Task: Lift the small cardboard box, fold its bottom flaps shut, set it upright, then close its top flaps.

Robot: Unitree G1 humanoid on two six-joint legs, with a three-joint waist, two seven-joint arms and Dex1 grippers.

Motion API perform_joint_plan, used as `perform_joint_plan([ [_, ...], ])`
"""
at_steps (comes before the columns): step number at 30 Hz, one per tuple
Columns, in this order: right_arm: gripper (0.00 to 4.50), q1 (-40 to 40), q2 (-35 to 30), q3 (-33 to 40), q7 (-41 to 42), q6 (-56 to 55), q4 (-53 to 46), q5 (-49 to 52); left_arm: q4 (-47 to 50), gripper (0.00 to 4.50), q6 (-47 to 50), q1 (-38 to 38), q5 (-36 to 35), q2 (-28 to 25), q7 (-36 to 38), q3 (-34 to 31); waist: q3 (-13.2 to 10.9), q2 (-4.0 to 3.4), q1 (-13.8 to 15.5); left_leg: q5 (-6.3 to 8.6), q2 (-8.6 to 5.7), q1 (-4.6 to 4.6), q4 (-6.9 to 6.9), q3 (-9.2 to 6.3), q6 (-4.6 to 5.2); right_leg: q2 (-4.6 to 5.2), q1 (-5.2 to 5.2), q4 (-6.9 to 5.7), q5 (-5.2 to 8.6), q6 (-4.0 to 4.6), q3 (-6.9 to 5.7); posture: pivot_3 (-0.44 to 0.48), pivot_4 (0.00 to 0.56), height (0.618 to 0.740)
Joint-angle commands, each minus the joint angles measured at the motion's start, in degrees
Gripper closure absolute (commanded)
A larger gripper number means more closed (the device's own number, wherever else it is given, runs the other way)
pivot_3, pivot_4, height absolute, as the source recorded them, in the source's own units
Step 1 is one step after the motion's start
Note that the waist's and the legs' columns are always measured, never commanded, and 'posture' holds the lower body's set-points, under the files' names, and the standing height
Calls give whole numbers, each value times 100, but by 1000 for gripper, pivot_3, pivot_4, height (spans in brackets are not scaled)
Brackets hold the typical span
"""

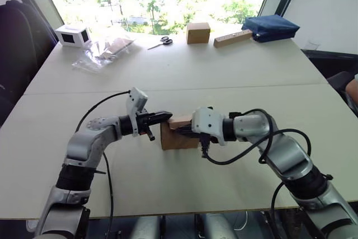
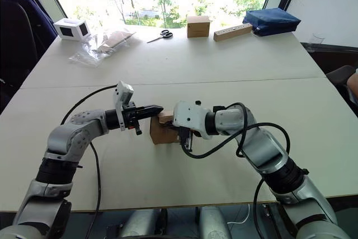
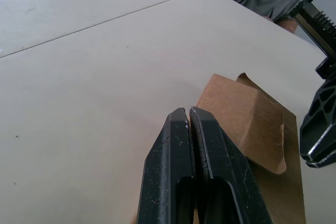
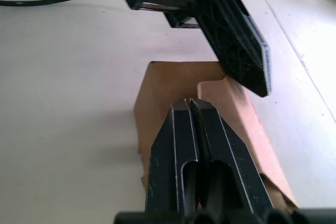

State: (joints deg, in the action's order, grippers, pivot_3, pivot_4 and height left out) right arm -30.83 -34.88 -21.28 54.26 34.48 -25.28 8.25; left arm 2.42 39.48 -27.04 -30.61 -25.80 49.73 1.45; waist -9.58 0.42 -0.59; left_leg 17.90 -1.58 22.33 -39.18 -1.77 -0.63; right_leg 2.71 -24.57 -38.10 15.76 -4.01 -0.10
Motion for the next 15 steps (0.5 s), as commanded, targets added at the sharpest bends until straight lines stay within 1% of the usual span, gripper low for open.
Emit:
perform_joint_plan([
  [1,4500,-92,-9,139,-82,-83,-116,-17,82,4420,-57,-50,-48,5,48,-31,0,0,-1,0,0,0,0,0,0,0,0,0,0,0,0,0,150,740],
  [5,4500,-141,30,-70,-193,-262,148,-295,12,4420,-140,12,-28,10,110,-35,0,0,-1,0,0,0,0,0,-1,0,0,0,0,0,0,0,150,740],
  [15,4500,-254,89,-284,-298,-553,574,-705,-157,4420,-317,125,-12,25,184,-57,0,0,-1,-2,0,0,0,0,-3,0,0,0,0,0,0,0,150,740],
])
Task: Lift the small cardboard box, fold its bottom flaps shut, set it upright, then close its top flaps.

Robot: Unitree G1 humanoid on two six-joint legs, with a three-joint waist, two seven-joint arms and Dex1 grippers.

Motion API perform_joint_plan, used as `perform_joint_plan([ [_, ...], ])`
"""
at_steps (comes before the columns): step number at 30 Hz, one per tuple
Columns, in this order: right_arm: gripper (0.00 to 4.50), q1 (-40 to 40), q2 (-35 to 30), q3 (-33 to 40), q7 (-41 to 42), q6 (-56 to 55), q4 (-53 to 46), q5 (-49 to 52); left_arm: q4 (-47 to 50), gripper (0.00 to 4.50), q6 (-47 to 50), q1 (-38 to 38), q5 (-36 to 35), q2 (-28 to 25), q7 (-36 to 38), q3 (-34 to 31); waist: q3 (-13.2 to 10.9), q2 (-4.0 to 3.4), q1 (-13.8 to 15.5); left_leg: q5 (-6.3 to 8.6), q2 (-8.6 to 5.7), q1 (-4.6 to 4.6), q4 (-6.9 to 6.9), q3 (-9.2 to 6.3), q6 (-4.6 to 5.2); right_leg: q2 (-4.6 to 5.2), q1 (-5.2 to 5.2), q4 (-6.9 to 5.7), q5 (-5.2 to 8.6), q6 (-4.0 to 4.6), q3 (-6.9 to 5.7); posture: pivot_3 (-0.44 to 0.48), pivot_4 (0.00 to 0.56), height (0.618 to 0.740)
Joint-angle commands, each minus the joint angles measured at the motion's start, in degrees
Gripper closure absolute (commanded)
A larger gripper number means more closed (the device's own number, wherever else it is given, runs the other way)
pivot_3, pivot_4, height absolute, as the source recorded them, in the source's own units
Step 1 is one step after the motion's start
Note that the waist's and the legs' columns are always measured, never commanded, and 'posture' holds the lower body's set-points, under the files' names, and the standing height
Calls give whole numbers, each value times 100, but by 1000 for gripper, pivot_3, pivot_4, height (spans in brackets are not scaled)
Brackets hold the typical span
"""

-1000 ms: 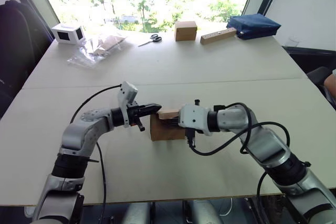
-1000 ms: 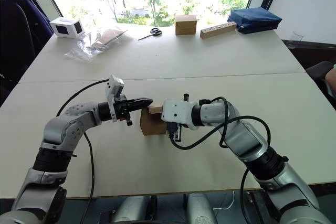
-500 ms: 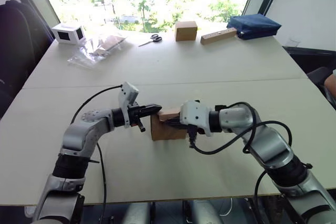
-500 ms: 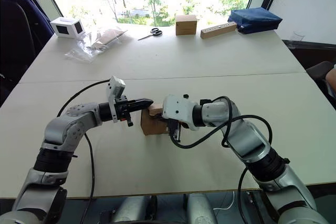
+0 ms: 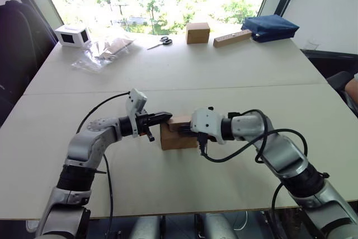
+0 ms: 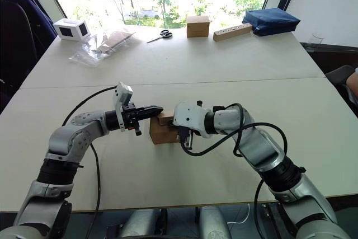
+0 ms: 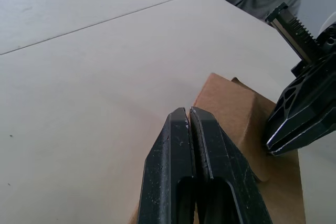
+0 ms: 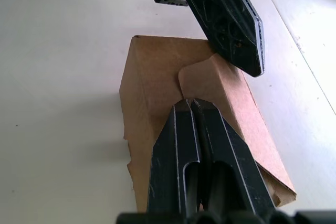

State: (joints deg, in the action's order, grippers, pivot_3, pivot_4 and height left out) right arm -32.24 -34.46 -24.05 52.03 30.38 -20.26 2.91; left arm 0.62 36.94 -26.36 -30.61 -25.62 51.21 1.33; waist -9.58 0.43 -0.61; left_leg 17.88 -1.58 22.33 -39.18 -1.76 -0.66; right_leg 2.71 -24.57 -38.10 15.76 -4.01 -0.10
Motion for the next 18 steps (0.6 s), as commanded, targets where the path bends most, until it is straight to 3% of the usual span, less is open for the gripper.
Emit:
perform_joint_plan([
  [1,4500,-126,65,-8,-89,-160,100,-201,53,4420,-38,53,-29,14,17,-42,0,0,1,0,0,0,0,0,0,0,0,0,0,0,0,0,150,740],
  [12,4500,-131,161,29,-78,-169,115,-320,538,4420,339,-54,-246,27,-121,-54,0,0,0,0,0,0,0,0,0,0,1,0,0,0,0,0,150,740],
  [18,4500,-38,105,303,130,84,-186,73,838,4420,259,-97,140,-343,19,320,0,0,1,0,0,0,0,0,0,0,1,0,0,0,0,0,150,740],
])
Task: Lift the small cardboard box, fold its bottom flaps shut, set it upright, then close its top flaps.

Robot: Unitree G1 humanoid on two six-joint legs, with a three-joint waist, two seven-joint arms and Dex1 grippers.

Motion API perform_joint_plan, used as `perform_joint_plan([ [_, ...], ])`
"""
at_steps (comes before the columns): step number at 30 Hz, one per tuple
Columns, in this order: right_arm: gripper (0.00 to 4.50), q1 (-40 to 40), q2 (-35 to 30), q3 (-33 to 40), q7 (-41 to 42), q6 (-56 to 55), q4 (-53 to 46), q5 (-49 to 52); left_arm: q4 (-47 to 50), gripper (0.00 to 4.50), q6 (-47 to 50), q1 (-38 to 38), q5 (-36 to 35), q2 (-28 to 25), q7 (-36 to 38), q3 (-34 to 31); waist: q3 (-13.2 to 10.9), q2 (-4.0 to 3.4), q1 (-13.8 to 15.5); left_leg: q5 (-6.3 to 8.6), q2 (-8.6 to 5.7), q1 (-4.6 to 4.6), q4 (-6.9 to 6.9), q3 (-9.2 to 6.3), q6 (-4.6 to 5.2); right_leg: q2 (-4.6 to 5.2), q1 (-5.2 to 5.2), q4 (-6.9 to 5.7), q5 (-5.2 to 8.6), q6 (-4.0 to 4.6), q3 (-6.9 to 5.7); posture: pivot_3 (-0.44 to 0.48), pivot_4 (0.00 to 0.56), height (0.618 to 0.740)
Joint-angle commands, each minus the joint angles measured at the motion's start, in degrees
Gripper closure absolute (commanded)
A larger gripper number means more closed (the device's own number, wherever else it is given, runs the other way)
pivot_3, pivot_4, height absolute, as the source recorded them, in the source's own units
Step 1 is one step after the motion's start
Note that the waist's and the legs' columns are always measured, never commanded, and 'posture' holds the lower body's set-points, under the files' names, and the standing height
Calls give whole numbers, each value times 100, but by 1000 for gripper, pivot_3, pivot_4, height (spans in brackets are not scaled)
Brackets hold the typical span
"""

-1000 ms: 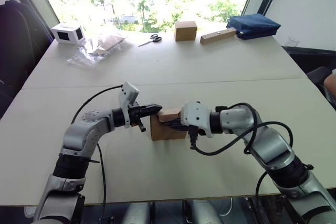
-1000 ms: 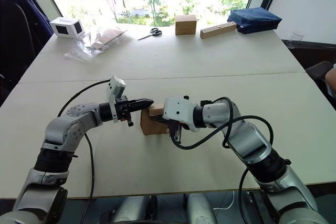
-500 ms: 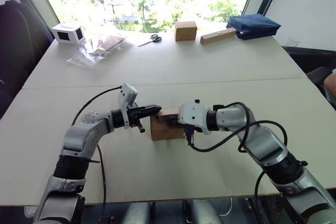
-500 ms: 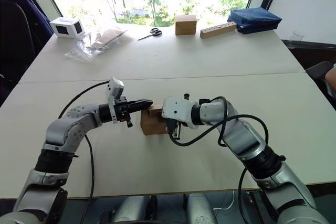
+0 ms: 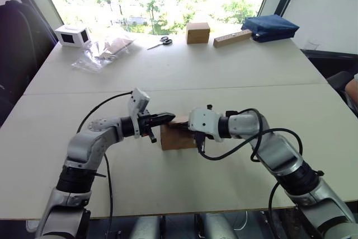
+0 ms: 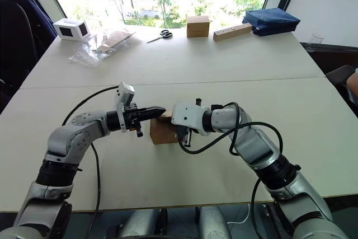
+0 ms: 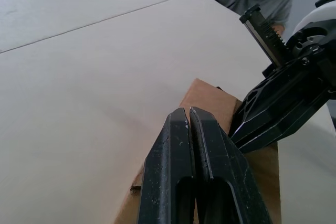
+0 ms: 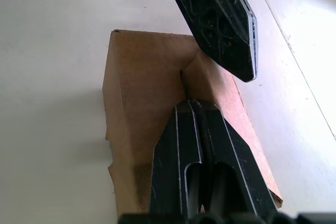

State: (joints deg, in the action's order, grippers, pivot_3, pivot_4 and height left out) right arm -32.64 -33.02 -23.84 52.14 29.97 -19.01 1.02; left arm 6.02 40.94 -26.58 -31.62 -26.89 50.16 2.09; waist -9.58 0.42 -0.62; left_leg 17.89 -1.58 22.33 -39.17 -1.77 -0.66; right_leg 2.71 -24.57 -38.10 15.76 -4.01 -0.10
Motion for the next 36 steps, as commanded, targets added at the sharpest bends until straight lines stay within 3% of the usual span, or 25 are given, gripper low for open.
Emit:
perform_joint_plan([
  [1,4500,24,-67,346,166,181,-368,349,312,4420,-222,-65,367,-302,166,355,0,0,2,0,0,0,0,0,0,0,0,0,0,0,0,0,150,740],
  [10,4500,167,-208,866,167,418,-448,799,195,4420,-500,-68,645,-349,183,553,0,0,5,2,0,0,0,0,3,1,1,1,0,0,0,0,150,740],
  [19,4500,-41,-9,1013,-128,221,-51,824,601,4420,147,-332,-279,-35,-220,-303,-1,1,-1,2,0,1,0,0,4,0,0,0,0,0,0,0,150,740],
  [36,4500,-43,122,319,-243,-86,351,277,684,4420,-405,123,712,-444,-100,696,-1,1,-2,0,0,0,1,1,0,0,0,1,0,0,0,0,150,740],
])
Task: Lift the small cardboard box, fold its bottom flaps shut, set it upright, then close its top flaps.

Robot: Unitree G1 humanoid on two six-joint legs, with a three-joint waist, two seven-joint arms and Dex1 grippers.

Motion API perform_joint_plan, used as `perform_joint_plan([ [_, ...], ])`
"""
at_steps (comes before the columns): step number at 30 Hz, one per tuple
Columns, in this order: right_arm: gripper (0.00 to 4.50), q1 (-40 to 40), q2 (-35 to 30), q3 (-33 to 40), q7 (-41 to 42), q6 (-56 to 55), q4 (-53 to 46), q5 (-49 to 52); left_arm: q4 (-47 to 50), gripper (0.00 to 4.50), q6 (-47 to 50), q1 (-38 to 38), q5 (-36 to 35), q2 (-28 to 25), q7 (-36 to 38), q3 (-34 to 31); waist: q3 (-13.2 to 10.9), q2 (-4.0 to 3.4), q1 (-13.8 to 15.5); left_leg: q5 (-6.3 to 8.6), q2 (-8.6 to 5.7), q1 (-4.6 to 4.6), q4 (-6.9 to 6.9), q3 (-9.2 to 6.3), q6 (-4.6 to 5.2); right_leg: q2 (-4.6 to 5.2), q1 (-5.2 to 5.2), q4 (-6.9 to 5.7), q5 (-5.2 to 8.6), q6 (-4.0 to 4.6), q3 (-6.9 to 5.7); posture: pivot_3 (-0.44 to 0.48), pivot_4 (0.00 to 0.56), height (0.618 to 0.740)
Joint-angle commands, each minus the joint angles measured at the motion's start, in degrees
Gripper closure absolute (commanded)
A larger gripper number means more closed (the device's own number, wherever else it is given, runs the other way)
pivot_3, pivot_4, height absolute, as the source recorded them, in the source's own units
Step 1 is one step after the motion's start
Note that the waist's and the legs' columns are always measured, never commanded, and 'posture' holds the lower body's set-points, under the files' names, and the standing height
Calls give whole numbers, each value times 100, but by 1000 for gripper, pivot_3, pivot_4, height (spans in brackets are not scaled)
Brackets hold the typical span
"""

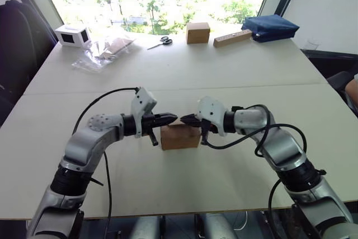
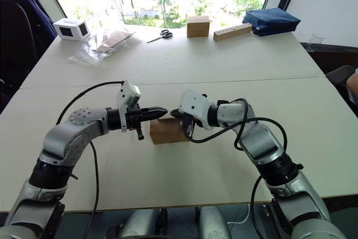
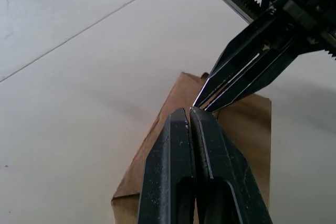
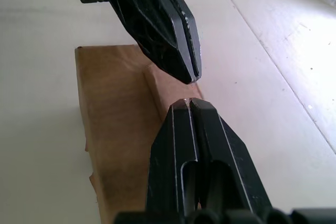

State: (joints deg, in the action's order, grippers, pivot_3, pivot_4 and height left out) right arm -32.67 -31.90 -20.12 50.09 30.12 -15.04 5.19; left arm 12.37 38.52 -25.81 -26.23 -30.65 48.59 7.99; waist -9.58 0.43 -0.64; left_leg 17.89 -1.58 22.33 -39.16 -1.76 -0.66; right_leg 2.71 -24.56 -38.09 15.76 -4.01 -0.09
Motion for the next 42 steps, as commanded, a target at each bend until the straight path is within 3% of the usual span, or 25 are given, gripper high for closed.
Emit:
perform_joint_plan([
  [1,4500,-32,4,-87,-33,-104,-35,-175,24,4420,-209,52,227,-81,62,131,0,0,1,0,0,0,0,0,0,0,0,0,0,0,0,0,150,740],
  [11,4500,16,54,-79,-56,-177,33,-268,-65,4420,-360,130,120,81,51,-68,0,0,3,1,0,0,-1,0,2,0,0,0,0,0,0,0,150,740],
  [13,4500,44,98,120,-96,-198,49,-131,-5,4420,-313,132,-158,310,-193,-461,0,0,3,1,0,0,-1,0,2,0,0,-1,0,0,0,0,150,740],
  [16,4500,119,412,1075,-344,-108,-18,587,354,4420,-332,242,-326,633,-950,-1177,0,0,5,1,1,0,-1,-1,2,0,0,-1,0,0,0,0,150,740],
  [20,4500,425,394,2217,-510,406,-360,1420,867,4420,586,580,-1099,428,-1284,-1976,1,-1,1,2,2,0,2,-1,2,0,0,-1,0,0,0,0,150,740],
  [27,4500,1705,-236,2964,-516,1141,-1102,2031,1627,4420,1561,1815,-2024,-218,-1459,-2870,0,-2,7,11,3,-2,8,-1,15,5,2,3,0,0,2,0,150,740],
  [30,4500,2578,-594,3244,-336,1473,-1517,2300,2080,4420,1231,3101,-1786,-689,-859,-2971,5,-9,6,8,4,-7,4,0,11,5,10,3,1,1,3,0,150,740],
  [33,4500,3008,-849,3403,-268,1567,-1659,2462,2277,4420,890,3763,-1690,-932,-532,-3004,6,-13,11,11,4,-15,15,1,14,7,14,10,2,4,4,0,150,740],
  [37,4500,3425,-1172,3393,-130,1352,-1552,2342,2257,4420,556,4079,-1563,-1117,-272,-2944,10,-19,79,10,6,-24,10,1,13,10,28,13,2,9,3,0,150,740],
  [42,4500,3381,-1185,3283,-209,1160,-1390,2335,2099,4420,360,4010,-1437,-1105,-266,-2742,11,-21,136,11,6,-26,11,4,14,9,34,21,7,17,3,0,150,740],
])
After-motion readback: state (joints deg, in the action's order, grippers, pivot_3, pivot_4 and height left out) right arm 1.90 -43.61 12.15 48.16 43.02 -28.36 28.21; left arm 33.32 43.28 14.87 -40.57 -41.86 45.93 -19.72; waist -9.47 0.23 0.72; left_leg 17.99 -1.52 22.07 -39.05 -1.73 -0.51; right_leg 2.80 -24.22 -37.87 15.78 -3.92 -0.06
